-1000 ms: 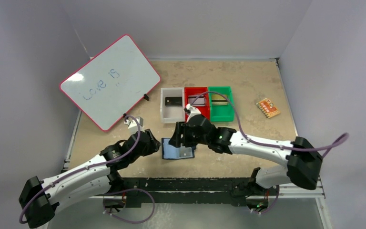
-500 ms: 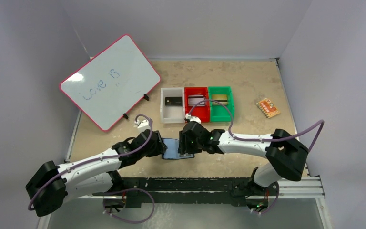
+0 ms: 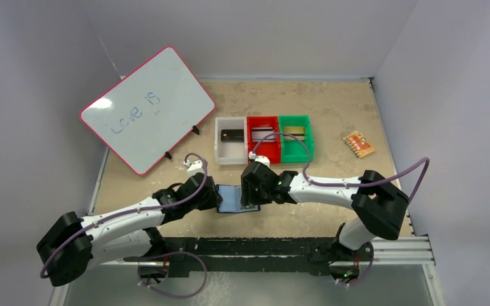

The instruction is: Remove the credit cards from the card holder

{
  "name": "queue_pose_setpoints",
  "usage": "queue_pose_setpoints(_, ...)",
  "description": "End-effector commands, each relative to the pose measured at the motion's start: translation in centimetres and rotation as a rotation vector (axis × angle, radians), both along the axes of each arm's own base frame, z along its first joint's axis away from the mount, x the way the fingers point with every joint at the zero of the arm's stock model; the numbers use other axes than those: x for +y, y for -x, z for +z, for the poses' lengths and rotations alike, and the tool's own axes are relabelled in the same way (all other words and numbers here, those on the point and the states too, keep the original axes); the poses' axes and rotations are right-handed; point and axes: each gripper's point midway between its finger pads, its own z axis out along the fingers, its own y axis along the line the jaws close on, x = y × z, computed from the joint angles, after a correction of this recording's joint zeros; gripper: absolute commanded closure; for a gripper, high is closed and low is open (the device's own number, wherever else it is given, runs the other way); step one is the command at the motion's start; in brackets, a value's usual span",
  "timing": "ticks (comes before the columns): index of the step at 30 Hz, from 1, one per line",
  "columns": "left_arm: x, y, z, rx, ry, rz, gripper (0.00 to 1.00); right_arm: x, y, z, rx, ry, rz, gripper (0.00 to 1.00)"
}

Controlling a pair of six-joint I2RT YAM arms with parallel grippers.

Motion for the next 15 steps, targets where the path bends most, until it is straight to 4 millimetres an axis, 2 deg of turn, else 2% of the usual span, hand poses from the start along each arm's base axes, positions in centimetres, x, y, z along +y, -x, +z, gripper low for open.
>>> queue_pose_setpoints(1,-1.0,-0.2,0.5,-0.024,0.016,-0.047,0.7,0.6,-1.0,0.6,-0.017,0.002,-0.037,0.43)
queue_pose_setpoints(4,-0.9,-0.1,0.4,-0.02,0.012,-0.051,0.72,0.6,-0.9,0.2,-0.007,0.002,-0.036,0.43)
queue_pose_setpoints(9,-1.0,-0.1,0.5,-0.024,0.016,-0.056,0.82,0.8,-1.3,0.1,-0.017,0.012,-0.038,0.43)
queue_pose_setpoints(12,-1.1,0.0,0.4,-0.018,0.013,-0.067,0.9,2.1,-1.1,0.7,-0.013,-0.042,0.002,0.43)
queue_pose_setpoints(15,-1.0,0.1,0.1,-0.014,0.017,-0.062,0.96,3.9,-0.4,2.3,-0.006,-0.166,0.059,0.44)
